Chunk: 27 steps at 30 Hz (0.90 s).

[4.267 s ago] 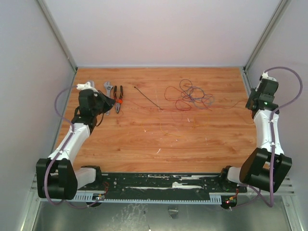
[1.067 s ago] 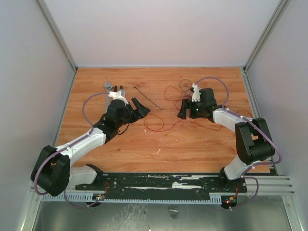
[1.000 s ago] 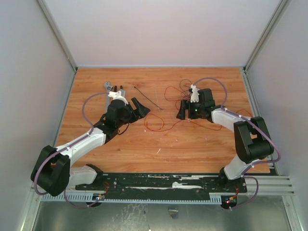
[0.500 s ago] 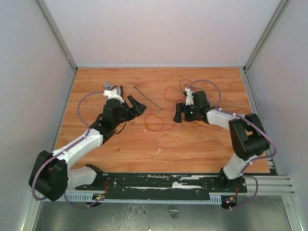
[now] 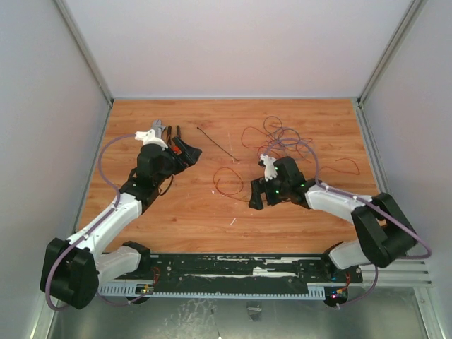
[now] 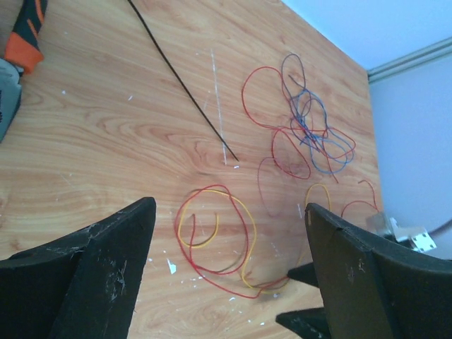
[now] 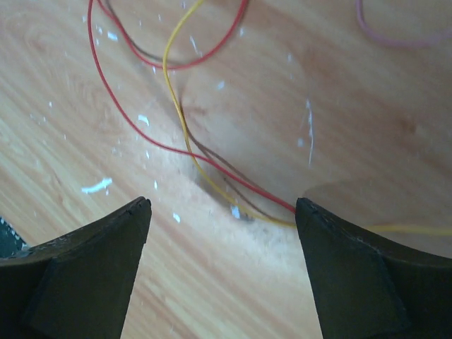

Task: Zip-tie the wires
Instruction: Straighten the cable at the center of the board.

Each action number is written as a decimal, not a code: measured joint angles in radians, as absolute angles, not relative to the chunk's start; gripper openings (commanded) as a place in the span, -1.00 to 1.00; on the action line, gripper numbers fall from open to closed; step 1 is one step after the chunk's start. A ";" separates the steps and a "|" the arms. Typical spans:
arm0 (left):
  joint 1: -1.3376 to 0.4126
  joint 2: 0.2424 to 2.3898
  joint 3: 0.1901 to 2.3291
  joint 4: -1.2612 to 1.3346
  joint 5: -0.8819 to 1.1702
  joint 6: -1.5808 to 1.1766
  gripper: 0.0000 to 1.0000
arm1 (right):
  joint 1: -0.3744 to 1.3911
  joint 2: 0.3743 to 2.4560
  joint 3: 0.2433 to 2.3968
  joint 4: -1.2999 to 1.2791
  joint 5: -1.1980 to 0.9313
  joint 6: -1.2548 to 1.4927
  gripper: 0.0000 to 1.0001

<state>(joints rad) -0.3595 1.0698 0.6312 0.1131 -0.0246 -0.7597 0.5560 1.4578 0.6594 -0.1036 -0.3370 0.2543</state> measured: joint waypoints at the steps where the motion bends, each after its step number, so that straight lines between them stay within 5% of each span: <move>1: -0.355 1.066 0.628 0.112 -0.024 -0.759 0.83 | 0.556 1.431 0.642 -0.119 -0.334 0.256 0.76; 17: -0.294 1.037 0.620 0.072 -0.013 -0.740 0.97 | 0.525 1.422 0.826 -0.269 -0.239 0.221 0.93; 27: -0.183 0.951 0.628 0.019 0.007 -0.737 0.97 | 0.315 1.628 1.151 -0.263 -0.182 0.176 0.63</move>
<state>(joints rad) -0.1825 0.9508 0.6285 0.0193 0.0067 -0.7368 0.3149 1.6279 1.1511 -0.2626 -0.1818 0.1757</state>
